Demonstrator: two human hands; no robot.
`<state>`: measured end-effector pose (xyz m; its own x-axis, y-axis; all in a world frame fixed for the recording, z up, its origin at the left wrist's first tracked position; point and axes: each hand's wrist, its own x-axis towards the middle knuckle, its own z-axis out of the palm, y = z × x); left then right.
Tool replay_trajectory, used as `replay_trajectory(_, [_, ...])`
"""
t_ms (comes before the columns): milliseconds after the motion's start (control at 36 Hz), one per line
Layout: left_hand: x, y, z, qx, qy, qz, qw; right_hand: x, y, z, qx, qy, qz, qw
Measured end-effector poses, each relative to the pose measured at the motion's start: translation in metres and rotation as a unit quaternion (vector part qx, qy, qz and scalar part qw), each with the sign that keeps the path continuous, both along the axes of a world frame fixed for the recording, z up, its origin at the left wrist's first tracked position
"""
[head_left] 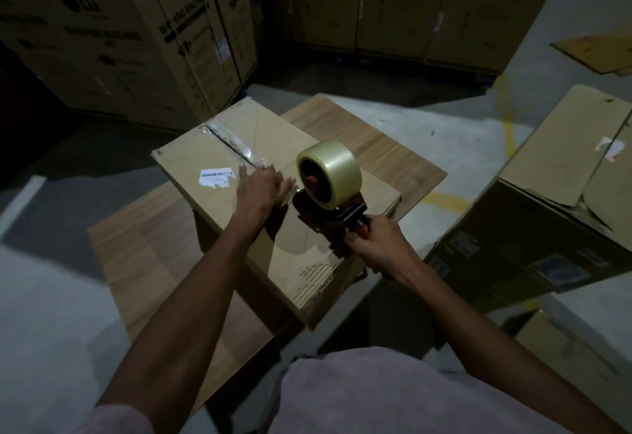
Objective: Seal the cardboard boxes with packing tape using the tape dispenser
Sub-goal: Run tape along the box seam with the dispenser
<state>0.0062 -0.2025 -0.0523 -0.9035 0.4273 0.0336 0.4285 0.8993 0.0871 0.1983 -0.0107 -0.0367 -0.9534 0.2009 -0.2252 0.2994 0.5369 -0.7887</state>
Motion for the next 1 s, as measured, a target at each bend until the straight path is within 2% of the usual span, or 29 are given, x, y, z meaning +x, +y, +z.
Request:
replay_trajectory(139, [0.017, 0.012, -0.005, 0.013, -0.042, 0.001, 0.999, -0.001, 0.0, 0.003, -0.011, -0.019, -0.006, 1.0])
replay_trajectory(306, [0.011, 0.003, 0.001, -0.009, -0.091, -0.014, 0.996, -0.001, -0.005, 0.009, 0.052, -0.008, 0.006, 0.999])
replay_trajectory(444, [0.016, 0.001, 0.007, -0.005, -0.109, 0.001, 0.994, 0.003, -0.005, 0.018, 0.065, 0.005, 0.027, 0.997])
replay_trajectory(611, [0.025, 0.003, 0.009, 0.043, -0.08, 0.001, 0.996, 0.017, 0.006, 0.023, 0.058, 0.013, 0.049, 0.997])
replay_trajectory(833, [0.035, 0.001, 0.011, 0.055, -0.042, -0.026, 0.997, 0.045, 0.019, 0.015, 0.044, -0.002, 0.034, 0.998])
replay_trajectory(1000, [0.041, 0.009, 0.018, 0.052, -0.032, -0.011, 0.998, 0.046, 0.015, 0.013, 0.027, -0.026, 0.0, 0.999])
